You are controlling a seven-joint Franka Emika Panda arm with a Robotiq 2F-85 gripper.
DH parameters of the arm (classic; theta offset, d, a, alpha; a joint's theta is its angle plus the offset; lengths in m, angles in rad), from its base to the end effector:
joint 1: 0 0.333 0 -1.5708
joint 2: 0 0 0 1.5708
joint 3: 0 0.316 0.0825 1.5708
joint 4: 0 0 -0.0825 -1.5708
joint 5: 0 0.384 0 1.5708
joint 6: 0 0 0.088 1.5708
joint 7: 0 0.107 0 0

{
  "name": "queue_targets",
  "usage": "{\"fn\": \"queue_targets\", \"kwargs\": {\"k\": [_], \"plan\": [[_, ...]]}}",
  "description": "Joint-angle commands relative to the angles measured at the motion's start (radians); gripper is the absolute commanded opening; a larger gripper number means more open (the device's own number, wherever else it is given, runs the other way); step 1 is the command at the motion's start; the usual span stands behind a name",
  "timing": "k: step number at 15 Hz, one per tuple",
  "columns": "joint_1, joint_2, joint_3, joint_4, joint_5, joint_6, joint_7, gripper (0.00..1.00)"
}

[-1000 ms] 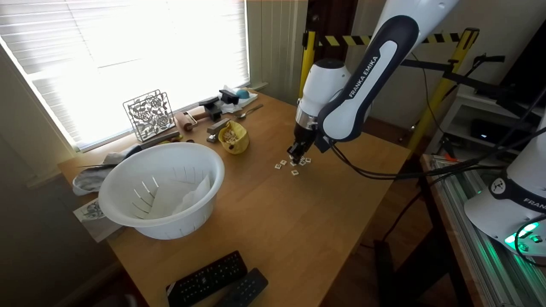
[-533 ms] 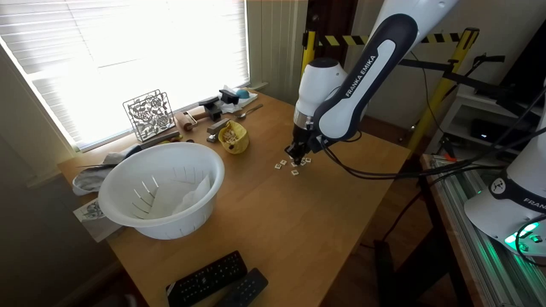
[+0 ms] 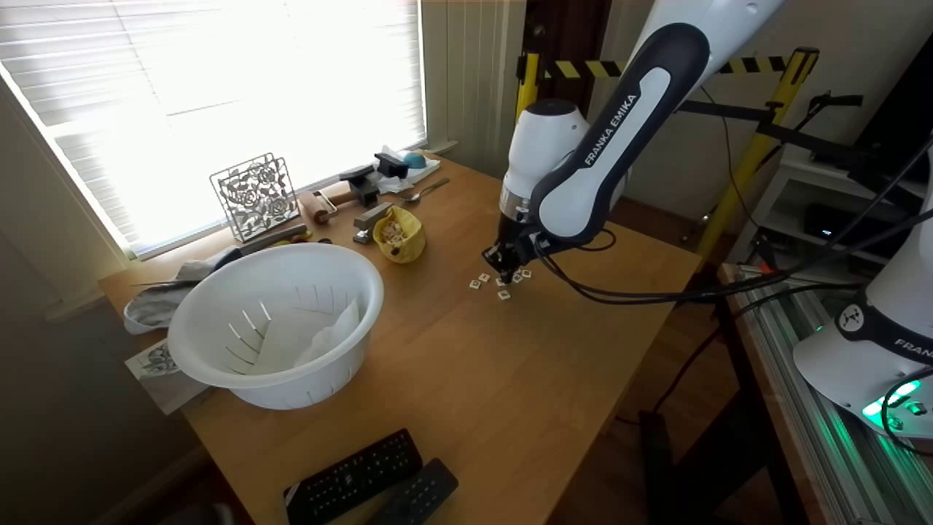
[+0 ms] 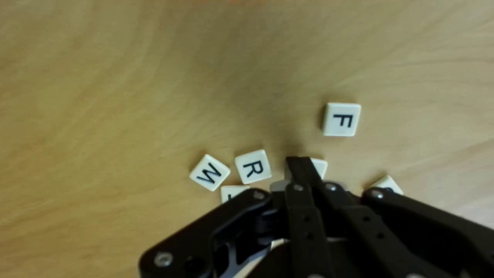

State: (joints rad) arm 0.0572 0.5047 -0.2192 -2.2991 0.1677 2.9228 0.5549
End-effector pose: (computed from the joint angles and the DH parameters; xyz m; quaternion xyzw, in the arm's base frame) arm 0.5224 -0.1017 0.1462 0.9096 -0.4088 0.0730 0.0141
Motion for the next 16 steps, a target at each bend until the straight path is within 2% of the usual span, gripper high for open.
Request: {"fn": "queue_targets", "kwargs": {"k": [1, 9, 16], "plan": [[0.002, 0.031, 0.022, 0.019, 0.05, -0.017, 0.016, 0.0], [0.003, -0.062, 0.009, -0.019, 0.013, -0.039, -0.05, 0.0], [-0.062, -0.068, 0.081, -0.013, -0.025, -0.008, -0.304, 0.0]]}}
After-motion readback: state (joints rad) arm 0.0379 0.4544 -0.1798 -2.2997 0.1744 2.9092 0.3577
